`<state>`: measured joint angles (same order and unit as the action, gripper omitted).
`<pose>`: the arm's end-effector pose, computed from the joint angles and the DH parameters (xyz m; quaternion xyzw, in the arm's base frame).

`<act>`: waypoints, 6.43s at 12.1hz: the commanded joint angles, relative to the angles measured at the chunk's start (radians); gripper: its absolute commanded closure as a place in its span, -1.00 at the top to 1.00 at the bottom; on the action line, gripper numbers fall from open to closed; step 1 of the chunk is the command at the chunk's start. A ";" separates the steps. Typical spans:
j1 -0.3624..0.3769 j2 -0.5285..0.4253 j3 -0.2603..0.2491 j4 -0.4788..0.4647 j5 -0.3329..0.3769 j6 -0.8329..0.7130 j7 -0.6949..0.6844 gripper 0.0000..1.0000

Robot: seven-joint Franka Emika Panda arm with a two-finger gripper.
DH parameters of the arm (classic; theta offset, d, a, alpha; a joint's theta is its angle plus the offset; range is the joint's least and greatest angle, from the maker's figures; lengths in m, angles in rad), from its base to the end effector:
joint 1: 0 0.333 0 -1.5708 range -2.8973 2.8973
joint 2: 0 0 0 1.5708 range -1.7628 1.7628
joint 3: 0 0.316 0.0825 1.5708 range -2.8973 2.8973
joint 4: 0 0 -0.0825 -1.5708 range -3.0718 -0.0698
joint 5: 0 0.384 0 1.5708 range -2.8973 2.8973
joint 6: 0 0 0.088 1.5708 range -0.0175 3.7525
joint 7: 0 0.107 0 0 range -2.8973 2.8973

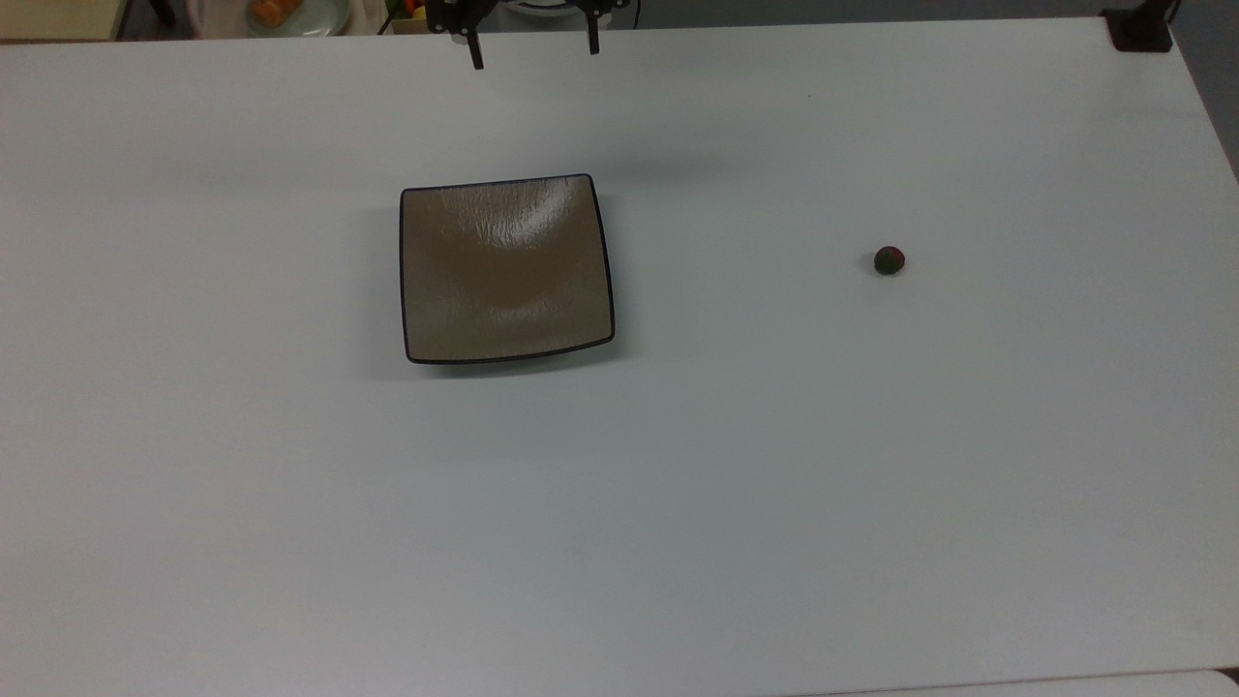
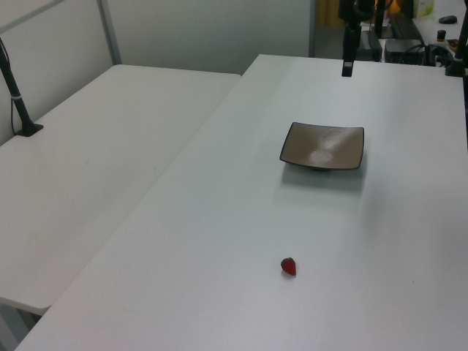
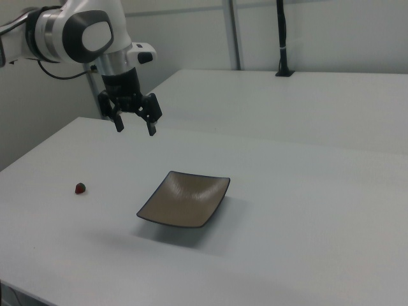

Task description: Strawberries on a ceramic plate

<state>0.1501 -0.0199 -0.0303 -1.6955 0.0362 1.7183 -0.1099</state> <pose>0.5548 0.0700 0.5894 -0.9933 -0.1123 -0.0212 0.0184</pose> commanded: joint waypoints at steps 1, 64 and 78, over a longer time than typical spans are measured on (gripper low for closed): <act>-0.001 -0.015 -0.002 -0.016 0.019 0.015 -0.021 1.00; 0.270 0.601 0.349 0.091 -0.289 0.494 0.886 -0.44; 0.091 0.396 0.352 0.103 0.026 0.143 0.655 -0.60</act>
<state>0.3027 0.4571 0.3204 -1.5790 -0.0587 1.9726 0.6696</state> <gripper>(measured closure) 0.665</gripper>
